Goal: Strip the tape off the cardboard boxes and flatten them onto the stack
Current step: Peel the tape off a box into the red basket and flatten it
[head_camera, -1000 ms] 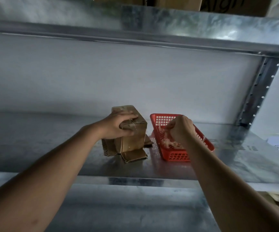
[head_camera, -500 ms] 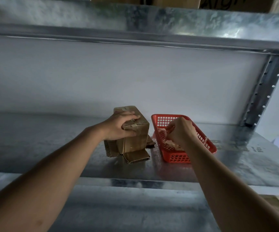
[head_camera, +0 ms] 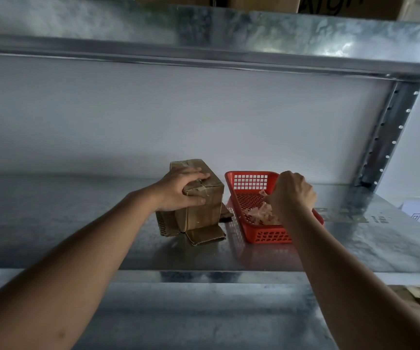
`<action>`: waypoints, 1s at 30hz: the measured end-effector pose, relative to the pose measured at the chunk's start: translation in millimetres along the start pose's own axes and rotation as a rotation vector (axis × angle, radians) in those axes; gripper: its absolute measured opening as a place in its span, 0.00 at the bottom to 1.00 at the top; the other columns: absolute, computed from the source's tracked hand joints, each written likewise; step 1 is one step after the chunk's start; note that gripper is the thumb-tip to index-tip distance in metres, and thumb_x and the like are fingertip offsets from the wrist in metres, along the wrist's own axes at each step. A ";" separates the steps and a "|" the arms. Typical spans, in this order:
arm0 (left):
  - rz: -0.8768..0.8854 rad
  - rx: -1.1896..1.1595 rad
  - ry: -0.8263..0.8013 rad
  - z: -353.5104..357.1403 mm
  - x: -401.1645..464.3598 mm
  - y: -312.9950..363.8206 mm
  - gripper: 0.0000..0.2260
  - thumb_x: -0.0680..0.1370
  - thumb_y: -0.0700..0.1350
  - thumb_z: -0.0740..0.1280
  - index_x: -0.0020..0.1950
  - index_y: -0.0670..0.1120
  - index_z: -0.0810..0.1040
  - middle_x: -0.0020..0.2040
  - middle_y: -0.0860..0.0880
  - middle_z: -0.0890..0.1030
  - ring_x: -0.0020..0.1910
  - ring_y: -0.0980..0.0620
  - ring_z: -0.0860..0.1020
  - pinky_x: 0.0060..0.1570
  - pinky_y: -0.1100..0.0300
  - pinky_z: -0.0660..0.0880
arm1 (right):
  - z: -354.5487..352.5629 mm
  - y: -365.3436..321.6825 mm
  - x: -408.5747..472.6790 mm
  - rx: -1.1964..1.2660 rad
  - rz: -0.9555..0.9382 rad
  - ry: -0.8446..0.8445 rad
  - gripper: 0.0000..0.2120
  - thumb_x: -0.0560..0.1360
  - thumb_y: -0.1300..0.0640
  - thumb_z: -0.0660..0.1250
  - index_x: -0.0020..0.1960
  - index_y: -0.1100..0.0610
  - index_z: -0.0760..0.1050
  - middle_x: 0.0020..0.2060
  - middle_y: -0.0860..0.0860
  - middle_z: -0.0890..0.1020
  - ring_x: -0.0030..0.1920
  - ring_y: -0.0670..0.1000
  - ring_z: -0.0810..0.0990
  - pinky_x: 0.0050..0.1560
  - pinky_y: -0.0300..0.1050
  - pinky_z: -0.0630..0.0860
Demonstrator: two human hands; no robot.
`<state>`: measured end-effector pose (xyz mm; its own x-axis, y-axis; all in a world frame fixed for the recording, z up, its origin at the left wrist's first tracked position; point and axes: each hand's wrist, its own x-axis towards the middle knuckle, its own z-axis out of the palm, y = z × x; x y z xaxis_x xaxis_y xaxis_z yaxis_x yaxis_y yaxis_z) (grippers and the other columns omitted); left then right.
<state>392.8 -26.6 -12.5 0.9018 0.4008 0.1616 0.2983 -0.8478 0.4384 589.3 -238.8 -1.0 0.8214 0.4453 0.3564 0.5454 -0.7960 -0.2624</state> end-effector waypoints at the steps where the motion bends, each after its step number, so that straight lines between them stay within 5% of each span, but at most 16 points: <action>1: -0.001 -0.001 0.000 -0.2 0.1 0.2 0.35 0.76 0.61 0.73 0.81 0.63 0.63 0.83 0.59 0.57 0.82 0.52 0.50 0.80 0.41 0.54 | 0.6 -1.5 0.0 0.044 -0.032 0.021 0.17 0.72 0.47 0.80 0.51 0.57 0.80 0.46 0.54 0.83 0.46 0.57 0.84 0.44 0.50 0.80; 5: 0.026 0.003 0.015 0.5 1.5 -5.1 0.35 0.75 0.63 0.73 0.80 0.64 0.63 0.82 0.59 0.58 0.82 0.52 0.51 0.80 0.41 0.56 | 1.3 -16.4 -5.1 0.282 -0.267 0.035 0.05 0.77 0.52 0.75 0.51 0.51 0.82 0.46 0.50 0.86 0.43 0.52 0.84 0.43 0.49 0.83; 8: 0.032 0.006 0.015 0.3 1.5 -8.5 0.37 0.73 0.67 0.72 0.79 0.65 0.63 0.82 0.58 0.59 0.82 0.52 0.51 0.79 0.40 0.56 | 1.8 -29.8 -5.0 0.241 -0.426 -0.010 0.18 0.80 0.61 0.70 0.68 0.49 0.79 0.56 0.50 0.86 0.50 0.54 0.85 0.35 0.41 0.76; 15: 0.034 0.050 0.015 0.2 2.7 -8.7 0.36 0.75 0.65 0.72 0.81 0.63 0.62 0.83 0.57 0.58 0.82 0.51 0.50 0.79 0.39 0.55 | 6.0 -24.7 -0.5 0.138 -0.259 -0.054 0.02 0.76 0.56 0.76 0.47 0.54 0.86 0.46 0.52 0.87 0.41 0.51 0.84 0.41 0.48 0.84; 25: 0.034 0.034 0.001 -1.5 1.9 -4.9 0.36 0.75 0.64 0.72 0.80 0.63 0.63 0.83 0.58 0.58 0.82 0.52 0.50 0.79 0.39 0.54 | -8.9 -24.4 6.1 0.043 -0.081 -0.342 0.26 0.62 0.47 0.86 0.55 0.56 0.83 0.48 0.53 0.85 0.48 0.56 0.84 0.54 0.56 0.84; 30: 0.027 0.031 0.004 -2.5 0.6 -7.2 0.36 0.74 0.65 0.71 0.80 0.64 0.63 0.82 0.58 0.58 0.82 0.51 0.50 0.79 0.37 0.55 | -9.3 -16.8 5.2 0.125 -0.001 -0.249 0.32 0.61 0.43 0.86 0.55 0.58 0.76 0.46 0.54 0.83 0.49 0.58 0.83 0.54 0.55 0.82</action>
<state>390.4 -19.4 -13.4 0.9085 0.3788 0.1763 0.2833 -0.8686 0.4065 582.8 -226.9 13.6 0.8281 0.5455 0.1294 0.5500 -0.7458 -0.3759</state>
